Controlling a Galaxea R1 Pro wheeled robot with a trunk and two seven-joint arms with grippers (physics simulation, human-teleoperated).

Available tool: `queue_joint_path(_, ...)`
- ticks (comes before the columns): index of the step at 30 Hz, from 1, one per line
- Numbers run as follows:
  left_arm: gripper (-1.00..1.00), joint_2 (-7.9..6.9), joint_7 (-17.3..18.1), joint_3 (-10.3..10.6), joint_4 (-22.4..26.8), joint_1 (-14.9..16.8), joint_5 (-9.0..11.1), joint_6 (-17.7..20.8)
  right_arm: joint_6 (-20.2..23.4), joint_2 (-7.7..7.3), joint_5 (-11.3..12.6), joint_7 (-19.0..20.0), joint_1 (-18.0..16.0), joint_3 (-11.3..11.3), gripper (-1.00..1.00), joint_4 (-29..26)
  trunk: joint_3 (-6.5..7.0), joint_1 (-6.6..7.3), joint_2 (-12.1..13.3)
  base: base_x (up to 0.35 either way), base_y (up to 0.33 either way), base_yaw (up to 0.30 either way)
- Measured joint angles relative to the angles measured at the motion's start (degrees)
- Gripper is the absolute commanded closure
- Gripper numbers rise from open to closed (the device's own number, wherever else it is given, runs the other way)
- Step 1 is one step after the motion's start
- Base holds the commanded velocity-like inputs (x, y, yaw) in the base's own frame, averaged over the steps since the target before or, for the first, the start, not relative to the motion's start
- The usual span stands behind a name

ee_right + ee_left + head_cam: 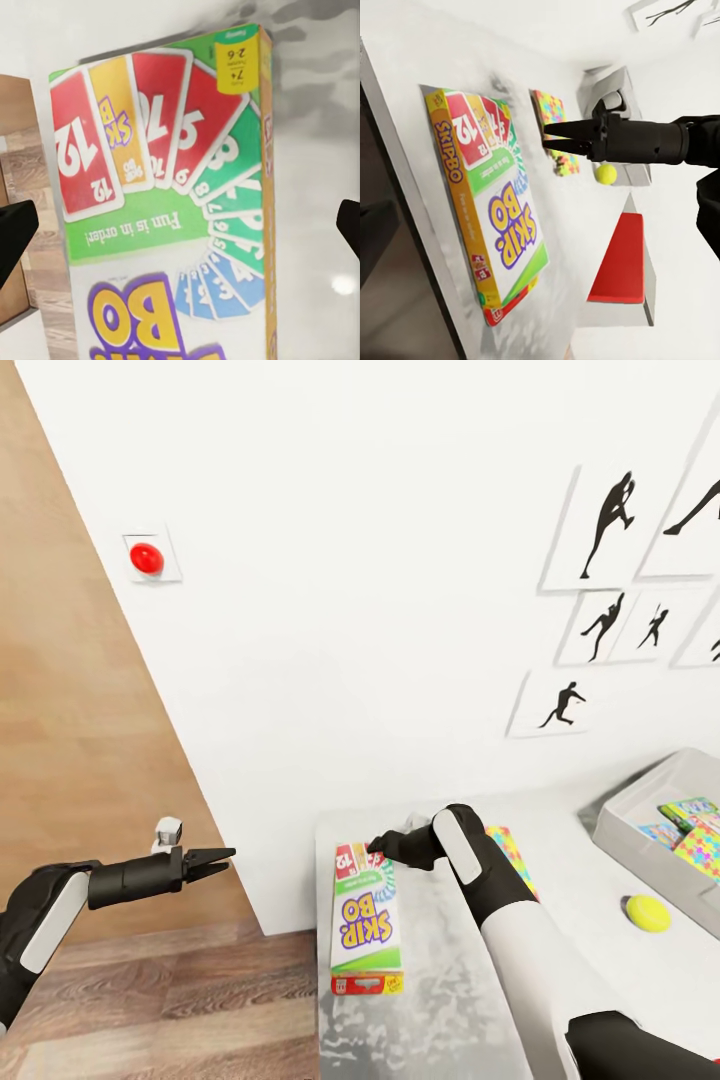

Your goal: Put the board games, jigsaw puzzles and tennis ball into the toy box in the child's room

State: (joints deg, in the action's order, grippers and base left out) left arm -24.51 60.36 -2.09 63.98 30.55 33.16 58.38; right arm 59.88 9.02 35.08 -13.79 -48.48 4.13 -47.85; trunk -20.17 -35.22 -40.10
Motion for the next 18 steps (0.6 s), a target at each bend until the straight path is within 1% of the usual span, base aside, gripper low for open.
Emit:
queue_joint_path(10,-1.00,0.00,0.0,0.0,0.0,0.0,0.0,0.0,0.0,-0.06,0.0,0.1,0.0,0.1,-1.00,0.0,-0.95,0.00,0.0,0.000,0.001,0.000)
queue_joint_path(18,-1.00,0.00,0.0,0.0,0.0,0.0,0.0,0.0,0.0,-0.05,0.0,0.1,0.0,0.1,-1.00,0.0,-1.70,0.00,0.0,0.000,0.074,0.000)
